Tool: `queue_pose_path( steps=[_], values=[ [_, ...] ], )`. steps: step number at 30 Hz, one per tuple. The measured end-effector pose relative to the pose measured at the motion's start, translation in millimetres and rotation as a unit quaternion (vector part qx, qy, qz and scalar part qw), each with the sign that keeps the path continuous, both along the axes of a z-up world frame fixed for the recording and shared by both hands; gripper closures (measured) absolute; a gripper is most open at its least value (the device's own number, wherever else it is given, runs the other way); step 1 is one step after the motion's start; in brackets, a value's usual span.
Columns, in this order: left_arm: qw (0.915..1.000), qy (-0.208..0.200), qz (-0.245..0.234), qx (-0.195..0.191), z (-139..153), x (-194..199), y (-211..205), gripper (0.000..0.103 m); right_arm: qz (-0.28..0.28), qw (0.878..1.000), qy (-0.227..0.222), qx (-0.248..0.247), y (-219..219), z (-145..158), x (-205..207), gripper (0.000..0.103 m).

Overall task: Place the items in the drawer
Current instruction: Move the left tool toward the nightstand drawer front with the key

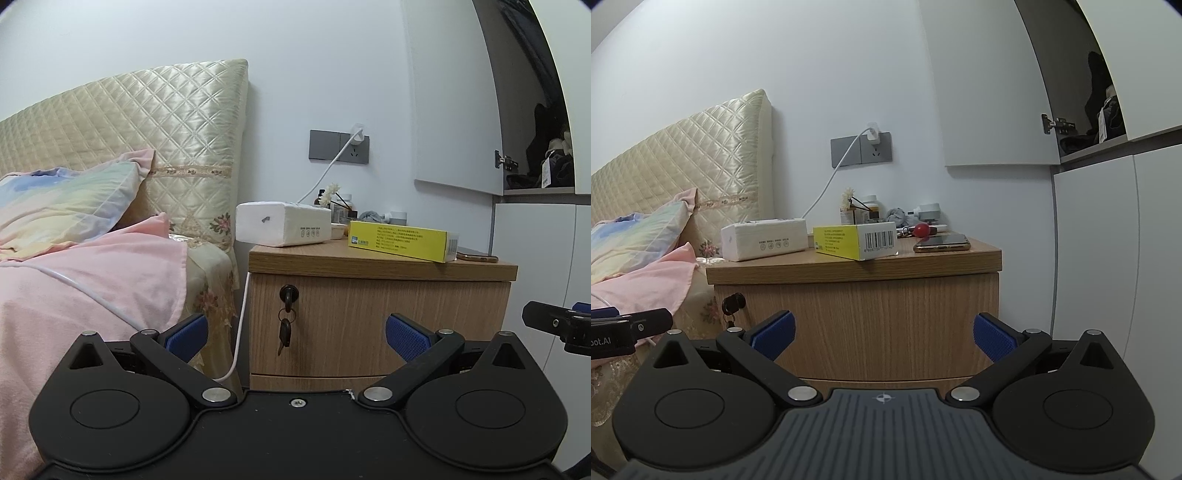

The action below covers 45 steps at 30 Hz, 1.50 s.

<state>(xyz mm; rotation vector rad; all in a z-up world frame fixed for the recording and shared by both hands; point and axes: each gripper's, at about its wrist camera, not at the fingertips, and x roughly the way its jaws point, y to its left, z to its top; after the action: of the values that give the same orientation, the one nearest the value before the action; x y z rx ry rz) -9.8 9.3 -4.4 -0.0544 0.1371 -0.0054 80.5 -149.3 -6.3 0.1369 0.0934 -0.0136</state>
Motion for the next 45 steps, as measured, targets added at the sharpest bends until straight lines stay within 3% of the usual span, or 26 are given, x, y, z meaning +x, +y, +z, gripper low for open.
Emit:
queue_pose_path(
  steps=[24, 37, 45],
  values=[
    [1.0, 0.002, -0.002, -0.005, 0.4, -0.7, 1.2, 0.001, 0.005, 1.0, -0.002, -0.002, 2.6, -0.8, -3.5, 0.0],
    [1.0, 0.003, 0.004, 0.0, -1.5, 0.1, 2.9, 0.001, 0.015, 1.0, -0.019, 0.019, 17.1, 4.7, -2.0, 0.0],
    [1.0, -0.001, 0.003, 0.001, -6.2, -3.0, 2.3, 0.001, 0.003, 1.0, -0.013, 0.008, 19.0, -11.0, 2.6, 0.0]
  ],
)
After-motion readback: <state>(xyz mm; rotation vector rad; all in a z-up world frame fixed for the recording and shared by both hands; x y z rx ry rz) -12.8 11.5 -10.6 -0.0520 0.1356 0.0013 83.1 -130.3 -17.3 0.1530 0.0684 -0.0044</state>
